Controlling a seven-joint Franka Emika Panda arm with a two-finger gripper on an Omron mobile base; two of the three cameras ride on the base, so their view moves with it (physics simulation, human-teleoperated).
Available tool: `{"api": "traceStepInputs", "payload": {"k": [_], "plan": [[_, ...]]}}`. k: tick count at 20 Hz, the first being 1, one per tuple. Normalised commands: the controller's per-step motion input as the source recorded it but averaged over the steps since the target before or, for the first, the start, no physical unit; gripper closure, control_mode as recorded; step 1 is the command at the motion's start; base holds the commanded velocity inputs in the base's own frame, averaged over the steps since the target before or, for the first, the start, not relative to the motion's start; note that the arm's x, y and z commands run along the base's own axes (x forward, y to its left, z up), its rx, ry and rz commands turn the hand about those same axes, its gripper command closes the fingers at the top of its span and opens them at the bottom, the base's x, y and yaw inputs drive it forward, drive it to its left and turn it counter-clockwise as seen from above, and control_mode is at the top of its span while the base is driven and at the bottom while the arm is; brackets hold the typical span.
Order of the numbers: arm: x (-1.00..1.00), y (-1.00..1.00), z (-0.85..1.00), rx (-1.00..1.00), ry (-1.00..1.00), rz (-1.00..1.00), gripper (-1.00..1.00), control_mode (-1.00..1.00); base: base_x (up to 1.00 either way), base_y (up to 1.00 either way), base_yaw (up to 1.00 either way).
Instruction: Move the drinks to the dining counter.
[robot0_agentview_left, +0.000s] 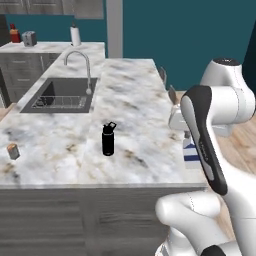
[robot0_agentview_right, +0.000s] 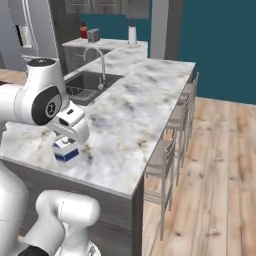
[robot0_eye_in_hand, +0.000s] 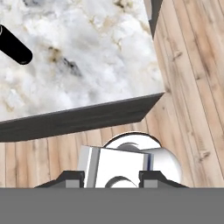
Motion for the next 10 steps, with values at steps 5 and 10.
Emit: {"api": "traceStepInputs", "payload": {"k": [5, 10], "plan": [[0.00, 0.00, 0.00, 0.00, 0.00, 0.00, 1.00, 1.00, 0.56, -0.06, 0.08], [0.00, 0.00, 0.00, 0.00, 0.00, 0.00, 1.00, 1.00, 0.48, -0.11, 0.11]]}}
